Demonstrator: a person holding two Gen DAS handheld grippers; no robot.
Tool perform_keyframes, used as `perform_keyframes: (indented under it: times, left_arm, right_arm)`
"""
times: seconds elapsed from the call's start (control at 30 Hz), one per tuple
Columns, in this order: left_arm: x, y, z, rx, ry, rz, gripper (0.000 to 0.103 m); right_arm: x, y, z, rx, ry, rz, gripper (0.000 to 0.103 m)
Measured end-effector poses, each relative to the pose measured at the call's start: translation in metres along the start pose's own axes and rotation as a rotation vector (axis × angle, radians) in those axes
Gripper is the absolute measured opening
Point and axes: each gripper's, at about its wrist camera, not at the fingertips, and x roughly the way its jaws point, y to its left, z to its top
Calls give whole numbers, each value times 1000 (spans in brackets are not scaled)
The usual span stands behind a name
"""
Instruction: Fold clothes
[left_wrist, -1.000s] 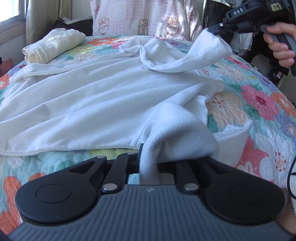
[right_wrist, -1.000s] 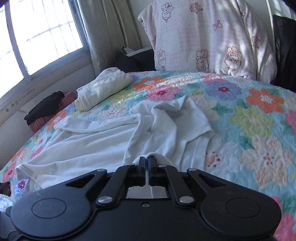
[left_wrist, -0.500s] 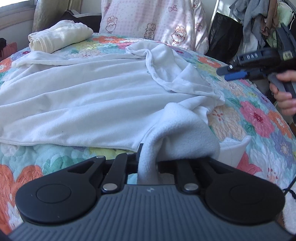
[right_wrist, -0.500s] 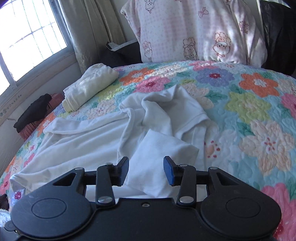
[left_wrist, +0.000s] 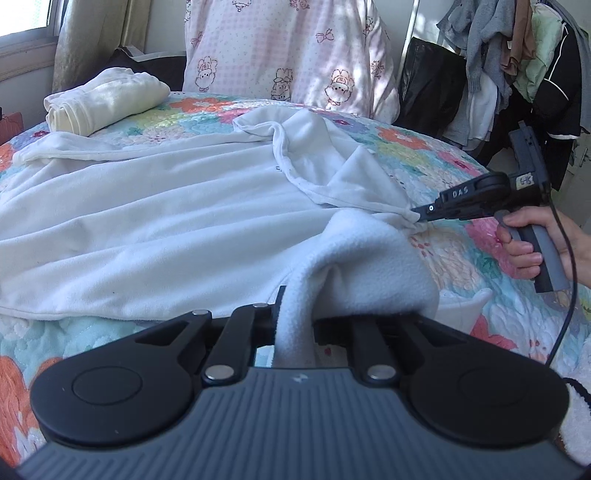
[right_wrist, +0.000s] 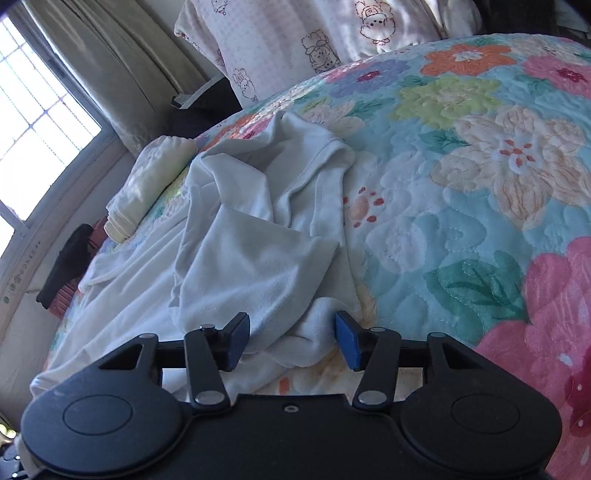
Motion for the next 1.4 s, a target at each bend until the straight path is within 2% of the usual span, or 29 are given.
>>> perform_keyframes:
  times: [0.07,0.2,0.33,0.43,0.5,0.67,0.73,0.77,0.83,0.87,0.93,0.97,1.0,1.07,1.1,1.17,1.2,1.3,1.4]
  left_arm:
    - [-9,-4,5,7,-12,-18,9]
    - [-46,-21,21,42,-73,-86,9]
    - [-72,-41,23,39,-60,-151,9]
    - [-69,-52,14,23,-12,-187,9]
    - [-68,-57,10,31,-1,-175,9]
    - [-77,-61,11,55,-24,-190,9]
    - [-73,-59,10,50,-5,-171,10]
    - [-66,-56,8,34,25,-153,9]
    - [-53,-50,4,6,79,-117,10]
    - [-50,-48,1,-6,91,-110,10]
    - [-48,-43,-3,-29,93,-117,10]
    - [-48,-44,-4,-28,91,-125,10]
    - [-49,-44,-4,-27,89,-132,10]
    - [-51,-46,-4,-14,88,-141,10]
    - [-51,-48,-4,-8,87,-145,10]
    - [-52,-50,-2,-5,88,-157,10]
    - [-53,-51,-2,-1,89,-158,11]
    - [-55,-52,-1,18,100,-143,12]
    - [-56,-44,3,-38,114,-155,12]
  right_arm:
    - [-7,17,-2,-117,-24,-45,9]
    - [-62,16,10,-61,-143,-26,5]
    - [-92,12,9,-113,-182,-130,5]
    - [-85,1,8,-76,-146,-187,5]
    - [-81,-4,8,-60,-137,-199,5]
    - [-102,12,4,-146,-168,-228,4]
    - [-96,4,-1,-138,-151,-274,4]
    - [-82,-4,-4,-137,-100,-333,3]
    - [-59,-16,-11,-162,-23,-511,0]
    - [-53,-24,-14,-162,8,-561,0]
    - [-62,-40,-13,-29,14,-514,0]
    - [-73,-45,-13,46,-5,-459,1]
    - [-84,-47,-13,105,-31,-385,8]
    - [-97,-43,-22,202,-40,-221,16]
    - [-104,-41,-26,250,-42,-138,34]
    - [-104,-33,-43,349,5,49,56]
    - [-102,-27,-52,390,57,121,59]
    - [-97,-8,-81,458,194,229,62]
    - [-100,10,-103,445,233,365,62]
